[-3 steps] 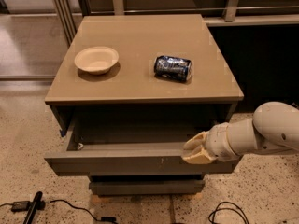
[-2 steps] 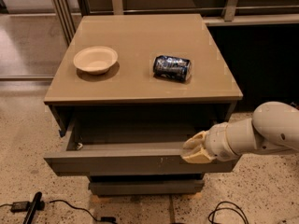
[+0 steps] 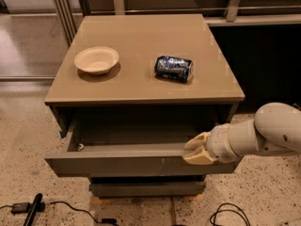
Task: Open top drawer
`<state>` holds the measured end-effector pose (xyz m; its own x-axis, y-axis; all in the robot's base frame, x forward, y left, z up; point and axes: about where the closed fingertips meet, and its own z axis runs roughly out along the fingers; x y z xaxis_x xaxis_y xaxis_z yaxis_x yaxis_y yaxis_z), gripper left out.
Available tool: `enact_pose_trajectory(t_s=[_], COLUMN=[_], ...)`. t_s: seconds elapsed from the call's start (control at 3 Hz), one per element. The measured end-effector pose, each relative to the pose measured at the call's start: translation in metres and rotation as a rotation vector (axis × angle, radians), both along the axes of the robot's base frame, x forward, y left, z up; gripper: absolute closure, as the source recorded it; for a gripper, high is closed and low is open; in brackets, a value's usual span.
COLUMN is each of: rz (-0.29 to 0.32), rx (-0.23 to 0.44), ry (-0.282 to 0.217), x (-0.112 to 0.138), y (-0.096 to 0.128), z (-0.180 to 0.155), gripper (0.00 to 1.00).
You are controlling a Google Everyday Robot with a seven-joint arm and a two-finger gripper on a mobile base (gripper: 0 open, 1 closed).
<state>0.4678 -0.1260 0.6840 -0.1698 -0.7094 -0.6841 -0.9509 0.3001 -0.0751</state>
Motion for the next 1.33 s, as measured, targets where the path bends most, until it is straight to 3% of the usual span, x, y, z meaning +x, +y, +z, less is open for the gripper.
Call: enact_pose_trajectory(t_s=[0.67, 1.0, 1.33], rz=[-0.014, -0.053, -0.058], rx=[0.007, 0.02, 0.02], ry=[0.017, 0.061, 0.07], x=[-0.007, -0.039, -0.044], y=[-0.002, -0.013, -0.015], z=[-0.006, -0.019, -0.022], gripper=[0.17, 0.0, 0.0])
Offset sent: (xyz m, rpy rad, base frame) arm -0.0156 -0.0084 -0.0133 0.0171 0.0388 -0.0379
